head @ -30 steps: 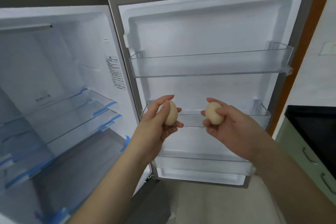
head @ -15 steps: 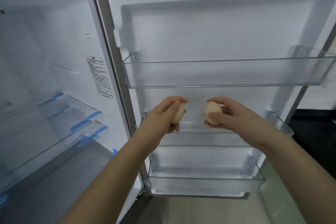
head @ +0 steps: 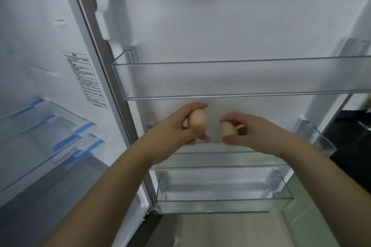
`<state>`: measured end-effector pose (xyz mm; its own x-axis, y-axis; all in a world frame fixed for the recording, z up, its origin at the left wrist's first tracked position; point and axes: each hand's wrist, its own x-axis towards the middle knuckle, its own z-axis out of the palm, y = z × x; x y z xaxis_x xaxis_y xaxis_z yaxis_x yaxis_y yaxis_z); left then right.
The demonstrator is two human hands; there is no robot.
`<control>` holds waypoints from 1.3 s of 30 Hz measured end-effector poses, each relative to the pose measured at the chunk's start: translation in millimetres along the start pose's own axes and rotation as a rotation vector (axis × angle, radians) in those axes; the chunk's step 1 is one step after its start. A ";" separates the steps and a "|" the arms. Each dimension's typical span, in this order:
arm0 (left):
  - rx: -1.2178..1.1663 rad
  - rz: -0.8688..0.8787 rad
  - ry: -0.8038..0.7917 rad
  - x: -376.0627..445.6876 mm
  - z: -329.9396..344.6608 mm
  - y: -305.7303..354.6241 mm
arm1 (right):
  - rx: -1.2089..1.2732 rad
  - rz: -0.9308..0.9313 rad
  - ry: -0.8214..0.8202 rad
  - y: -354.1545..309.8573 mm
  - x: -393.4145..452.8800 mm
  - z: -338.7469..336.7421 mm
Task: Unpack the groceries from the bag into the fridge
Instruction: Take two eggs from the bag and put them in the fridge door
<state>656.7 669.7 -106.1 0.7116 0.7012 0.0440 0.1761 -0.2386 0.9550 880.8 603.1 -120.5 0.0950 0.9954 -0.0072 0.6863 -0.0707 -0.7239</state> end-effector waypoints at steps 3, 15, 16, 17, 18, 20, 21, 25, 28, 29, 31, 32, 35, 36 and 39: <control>0.384 -0.026 0.000 9.2 5.3 0.1 | -0.119 -0.035 -0.069 1.1 6.9 1.8; 0.997 -0.168 -0.148 42.1 19.4 7.8 | -0.403 -0.197 -0.254 5.1 24.2 0.9; 1.014 -0.180 -0.149 43.6 20.6 7.9 | -0.396 -0.192 -0.264 5.6 24.6 1.3; 1.023 -0.191 -0.151 44.5 21.6 8.2 | -0.393 -0.185 -0.271 5.6 24.2 1.8; 1.026 -0.202 -0.156 45.1 22.2 8.7 | -0.388 -0.182 -0.272 5.5 23.8 2.2; 1.038 -0.217 -0.184 47.0 23.7 10.5 | -0.376 -0.176 -0.264 6.1 23.3 2.8; 1.053 -0.225 -0.206 48.0 25.2 11.5 | -0.374 -0.170 -0.259 6.1 23.2 2.7; 1.074 -0.281 -0.258 50.9 32.0 15.8 | -0.402 -0.139 -0.257 5.8 24.2 0.3; 1.069 -0.316 -0.241 51.6 36.1 15.5 | -0.416 -0.123 -0.274 7.2 25.2 -1.5; 1.067 -0.323 -0.232 52.0 37.8 14.9 | -0.410 -0.128 -0.276 8.6 25.6 -1.8; 1.063 -0.327 -0.216 52.7 40.3 13.6 | -0.399 -0.151 -0.272 10.9 26.3 -1.7; 1.065 -0.326 -0.216 53.3 40.6 13.3 | -0.395 -0.162 -0.264 11.7 25.7 -1.8; 1.081 -0.331 -0.221 55.3 38.5 11.0 | -0.384 -0.194 -0.251 12.1 22.5 -2.9; 1.083 -0.332 -0.220 55.5 36.8 10.0 | -0.378 -0.206 -0.248 13.3 22.4 -3.3; 1.059 -0.331 -0.209 54.1 32.4 8.4 | -0.356 -0.224 -0.244 16.3 20.9 -4.6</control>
<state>718.7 683.8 -105.2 0.6050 0.7335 -0.3098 0.7946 -0.5810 0.1761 897.3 622.5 -129.2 -0.2258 0.9716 -0.0706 0.8787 0.1719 -0.4453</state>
